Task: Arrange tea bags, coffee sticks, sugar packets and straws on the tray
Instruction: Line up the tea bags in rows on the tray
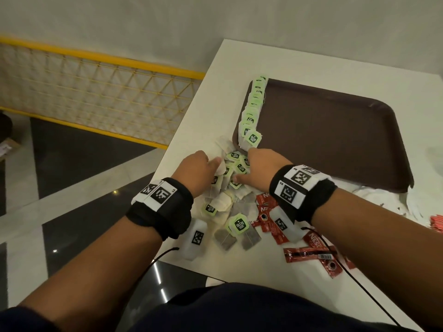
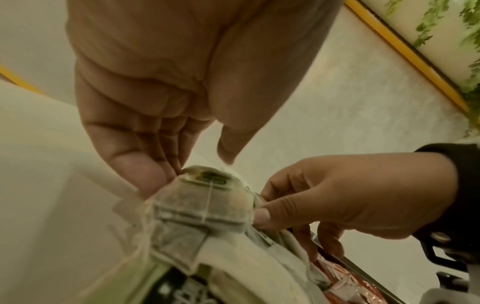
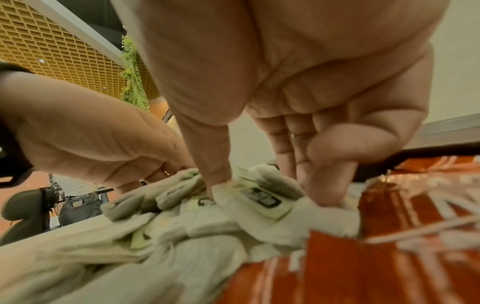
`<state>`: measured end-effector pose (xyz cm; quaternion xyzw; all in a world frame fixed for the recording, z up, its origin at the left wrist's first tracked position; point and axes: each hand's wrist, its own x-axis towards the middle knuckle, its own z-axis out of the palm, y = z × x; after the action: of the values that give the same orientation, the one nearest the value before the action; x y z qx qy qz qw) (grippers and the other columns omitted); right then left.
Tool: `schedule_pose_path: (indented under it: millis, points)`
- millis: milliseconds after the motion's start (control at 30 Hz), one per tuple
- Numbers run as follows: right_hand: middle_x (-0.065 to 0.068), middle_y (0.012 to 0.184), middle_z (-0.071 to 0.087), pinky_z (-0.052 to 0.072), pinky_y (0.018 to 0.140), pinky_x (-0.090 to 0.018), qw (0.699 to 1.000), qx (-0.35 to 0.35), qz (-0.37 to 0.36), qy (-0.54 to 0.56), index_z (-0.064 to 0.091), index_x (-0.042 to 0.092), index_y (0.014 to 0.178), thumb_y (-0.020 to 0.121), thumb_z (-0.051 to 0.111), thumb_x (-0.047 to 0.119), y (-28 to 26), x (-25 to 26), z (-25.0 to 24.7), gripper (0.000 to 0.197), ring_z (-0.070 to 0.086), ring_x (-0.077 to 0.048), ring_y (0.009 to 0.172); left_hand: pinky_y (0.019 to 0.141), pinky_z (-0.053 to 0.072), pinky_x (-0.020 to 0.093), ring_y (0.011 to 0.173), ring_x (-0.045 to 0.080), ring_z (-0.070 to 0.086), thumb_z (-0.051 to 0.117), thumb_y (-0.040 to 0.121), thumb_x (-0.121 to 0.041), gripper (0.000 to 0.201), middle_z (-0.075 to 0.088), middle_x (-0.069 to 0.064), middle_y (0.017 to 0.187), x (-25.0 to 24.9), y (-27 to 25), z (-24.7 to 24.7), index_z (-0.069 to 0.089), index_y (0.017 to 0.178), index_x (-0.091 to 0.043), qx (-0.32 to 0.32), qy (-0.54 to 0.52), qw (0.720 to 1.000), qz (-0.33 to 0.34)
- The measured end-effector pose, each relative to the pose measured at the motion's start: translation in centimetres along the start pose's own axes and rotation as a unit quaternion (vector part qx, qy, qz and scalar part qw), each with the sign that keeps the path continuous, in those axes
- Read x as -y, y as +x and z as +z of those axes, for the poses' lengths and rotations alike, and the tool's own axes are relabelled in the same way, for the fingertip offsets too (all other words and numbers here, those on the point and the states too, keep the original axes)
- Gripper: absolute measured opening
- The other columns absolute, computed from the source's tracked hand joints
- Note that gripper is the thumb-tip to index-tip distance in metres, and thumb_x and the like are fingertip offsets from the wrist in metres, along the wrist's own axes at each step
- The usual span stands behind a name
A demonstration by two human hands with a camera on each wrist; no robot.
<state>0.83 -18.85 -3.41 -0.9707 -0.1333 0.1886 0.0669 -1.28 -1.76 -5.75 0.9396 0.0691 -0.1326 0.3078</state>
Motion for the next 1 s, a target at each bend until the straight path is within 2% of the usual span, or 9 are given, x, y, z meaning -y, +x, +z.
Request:
schedule_pose_path:
  millis: [133,233,300,467,567,700,800,900,1000]
  points:
    - [-0.002,0.094,0.055,0.042,0.066,-0.03,1.0,-0.015,-0.001,-0.006,0.049,0.015,0.1,0.088,0.056,0.047,-0.2,0.0,0.0,0.035,0.053,-0.021,0.081,0.058,0.032,0.031,0.068,0.023,0.049,0.064,0.091,-0.042,0.038,0.05,0.006,0.068,-0.1,-0.1,0.0,0.053,0.081,-0.007,0.016,0.02,1.0,0.004]
    - [-0.001,0.094,0.055,0.044,0.069,-0.03,1.0,-0.018,-0.004,-0.001,0.053,0.015,0.102,0.089,0.054,0.042,-0.5,-0.2,-0.1,0.03,0.054,-0.021,0.084,0.056,0.028,0.032,0.053,0.021,0.034,0.072,0.084,-0.043,0.052,0.034,0.004,0.054,-0.2,-0.2,0.1,0.04,0.057,-0.012,0.043,0.013,0.999,0.002]
    - [-0.002,0.095,0.059,0.047,0.07,-0.03,1.0,-0.024,-0.005,0.012,0.056,0.015,0.098,0.089,0.055,0.037,-0.6,-0.5,-0.1,0.025,0.056,-0.021,0.084,0.056,0.028,0.031,0.052,0.022,0.032,0.075,0.082,-0.042,0.054,0.033,0.005,0.051,-0.3,-0.2,0.0,0.041,0.053,-0.011,0.061,0.004,0.998,0.003]
    - [-0.001,0.092,0.061,0.05,0.073,-0.032,0.997,-0.032,-0.008,0.064,0.058,0.017,0.09,0.087,0.058,0.029,-0.7,-1.3,0.1,0.012,0.058,-0.021,0.084,0.056,0.037,0.025,0.054,0.017,0.05,0.08,0.079,-0.034,0.04,0.059,0.005,0.058,0.1,-0.1,-0.3,0.067,0.073,0.003,0.084,-0.054,0.995,0.0]
    - [0.0,0.092,0.061,0.05,0.076,-0.032,0.995,-0.046,-0.016,0.088,0.06,0.017,0.092,0.087,0.059,0.025,-0.8,-1.9,-0.1,0.009,0.059,-0.02,0.085,0.064,0.04,0.029,0.063,0.021,0.052,0.078,0.082,-0.03,0.042,0.062,0.013,0.071,0.1,-0.1,-0.6,0.063,0.085,0.009,0.092,-0.079,0.993,0.016]
    - [-0.001,0.09,0.064,0.048,0.073,-0.03,0.985,-0.058,-0.026,0.158,0.065,0.013,0.096,0.088,0.064,0.022,-1.2,-3.0,-0.5,0.013,0.06,-0.018,0.083,0.067,0.05,0.038,0.063,0.021,0.054,0.074,0.087,-0.03,0.032,0.061,0.011,0.072,-0.2,-0.3,-1.1,0.053,0.078,-0.007,0.112,-0.099,0.988,0.031]
    - [-0.005,0.087,0.069,0.051,0.07,-0.033,0.972,-0.049,-0.032,0.227,0.066,0.012,0.093,0.087,0.068,0.022,-1.5,-4.0,-0.9,0.012,0.062,-0.019,0.074,0.077,0.057,0.051,0.076,0.031,0.066,0.072,0.088,-0.025,0.034,0.067,0.023,0.09,-0.1,-0.4,-1.6,0.056,0.096,0.004,0.107,-0.167,0.979,0.042]
    - [-0.009,0.085,0.072,0.055,0.069,-0.038,0.954,-0.047,-0.027,0.295,0.067,0.01,0.092,0.087,0.07,0.021,-1.6,-4.9,-1.5,0.012,0.065,-0.024,0.07,0.085,0.058,0.051,0.097,0.033,0.07,0.068,0.091,-0.014,0.031,0.069,0.021,0.108,-0.8,-0.3,-2.3,0.054,0.112,0.005,0.096,-0.295,0.95,0.019]
    - [-0.012,0.086,0.072,0.054,0.059,-0.032,0.932,-0.074,-0.022,0.353,0.067,0.008,0.092,0.086,0.071,0.019,-1.5,-5.4,-2.5,0.014,0.062,-0.017,0.059,0.086,0.058,0.047,0.101,0.033,0.069,0.063,0.094,-0.009,0.02,0.068,0.02,0.112,-2.3,0.5,-2.6,0.056,0.111,0.0,0.05,-0.366,0.929,0.012]
